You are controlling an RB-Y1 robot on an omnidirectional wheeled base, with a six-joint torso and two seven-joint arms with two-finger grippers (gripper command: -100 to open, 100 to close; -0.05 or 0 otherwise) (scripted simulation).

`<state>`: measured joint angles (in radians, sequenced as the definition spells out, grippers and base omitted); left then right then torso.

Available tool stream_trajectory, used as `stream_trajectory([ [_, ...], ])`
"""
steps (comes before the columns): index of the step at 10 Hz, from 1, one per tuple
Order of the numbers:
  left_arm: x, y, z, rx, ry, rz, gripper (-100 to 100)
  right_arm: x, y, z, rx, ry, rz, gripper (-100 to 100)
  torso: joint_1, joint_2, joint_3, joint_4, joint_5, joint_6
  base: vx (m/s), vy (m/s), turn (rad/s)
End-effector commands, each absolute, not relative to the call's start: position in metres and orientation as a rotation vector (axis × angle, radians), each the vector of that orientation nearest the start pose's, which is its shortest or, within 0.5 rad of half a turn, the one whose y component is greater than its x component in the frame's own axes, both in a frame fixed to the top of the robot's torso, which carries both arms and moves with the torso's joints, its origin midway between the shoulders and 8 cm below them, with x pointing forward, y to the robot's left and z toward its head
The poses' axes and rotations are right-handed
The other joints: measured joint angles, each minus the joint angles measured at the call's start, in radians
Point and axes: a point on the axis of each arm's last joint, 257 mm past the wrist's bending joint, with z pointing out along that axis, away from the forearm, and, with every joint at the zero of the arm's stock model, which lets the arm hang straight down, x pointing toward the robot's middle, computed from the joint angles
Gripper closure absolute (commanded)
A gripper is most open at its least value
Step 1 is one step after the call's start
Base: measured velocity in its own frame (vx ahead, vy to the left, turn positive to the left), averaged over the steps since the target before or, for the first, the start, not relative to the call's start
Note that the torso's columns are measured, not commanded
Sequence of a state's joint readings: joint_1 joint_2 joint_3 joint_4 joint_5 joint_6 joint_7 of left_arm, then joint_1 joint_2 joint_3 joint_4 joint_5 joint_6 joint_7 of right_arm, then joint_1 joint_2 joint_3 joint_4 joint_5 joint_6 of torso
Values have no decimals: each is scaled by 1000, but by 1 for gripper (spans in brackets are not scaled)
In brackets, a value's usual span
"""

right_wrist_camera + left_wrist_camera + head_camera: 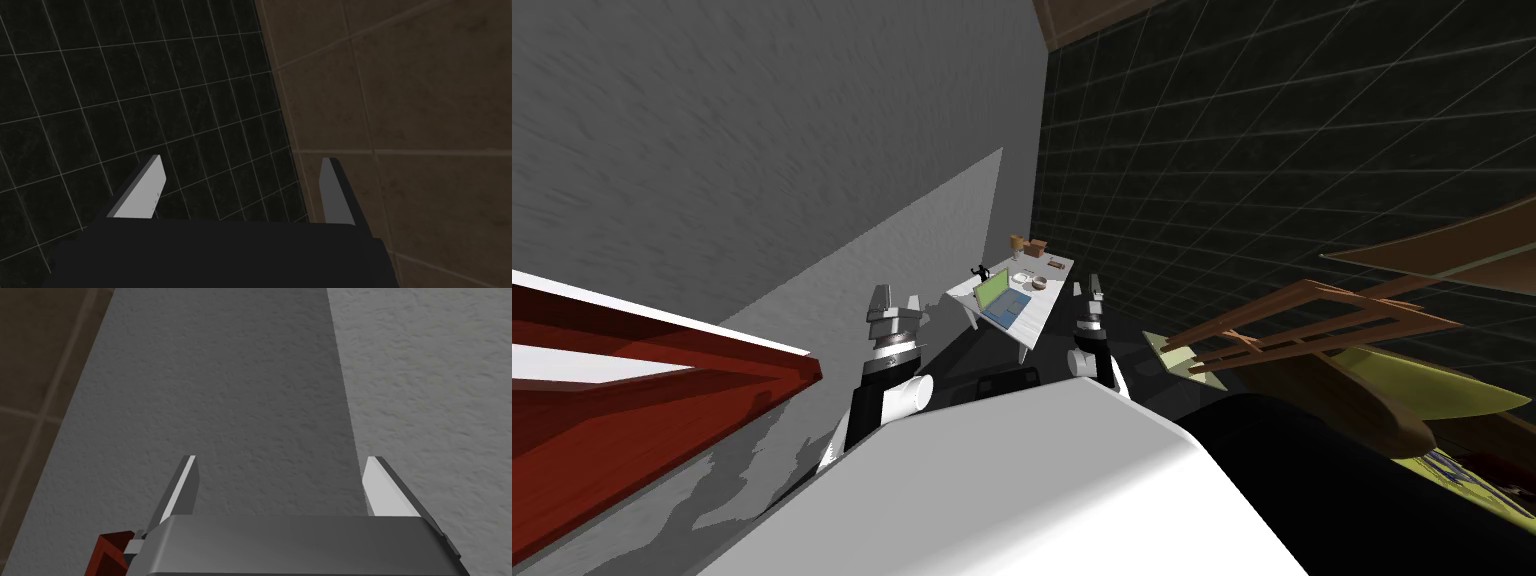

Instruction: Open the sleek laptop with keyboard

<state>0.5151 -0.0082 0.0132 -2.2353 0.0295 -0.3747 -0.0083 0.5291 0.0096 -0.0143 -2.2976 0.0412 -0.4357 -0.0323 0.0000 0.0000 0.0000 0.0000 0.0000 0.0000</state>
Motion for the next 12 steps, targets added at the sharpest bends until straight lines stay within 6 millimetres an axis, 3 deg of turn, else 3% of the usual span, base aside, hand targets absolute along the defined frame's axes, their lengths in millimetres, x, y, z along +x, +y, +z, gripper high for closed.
stream_trajectory([
  [1,368,296,-26,-827,711,-1249,0,348,-286,10,710,667,1263,0,0,40,-82,41,0,0,0,0,0],
  [9,368,296,-26,-827,711,-1249,0,348,-286,11,710,666,1263,0,0,618,-1234,617,0,0,0,0,0],
  [10,369,293,-28,-812,747,-1251,-100,348,-286,11,710,666,1263,0,0,691,-1382,691,0,0,0,2,-65],
  [12,371,289,-32,-798,802,-1256,-100,348,-286,10,710,667,1263,0,1,735,-1470,734,0,0,-11,12,-111],
])
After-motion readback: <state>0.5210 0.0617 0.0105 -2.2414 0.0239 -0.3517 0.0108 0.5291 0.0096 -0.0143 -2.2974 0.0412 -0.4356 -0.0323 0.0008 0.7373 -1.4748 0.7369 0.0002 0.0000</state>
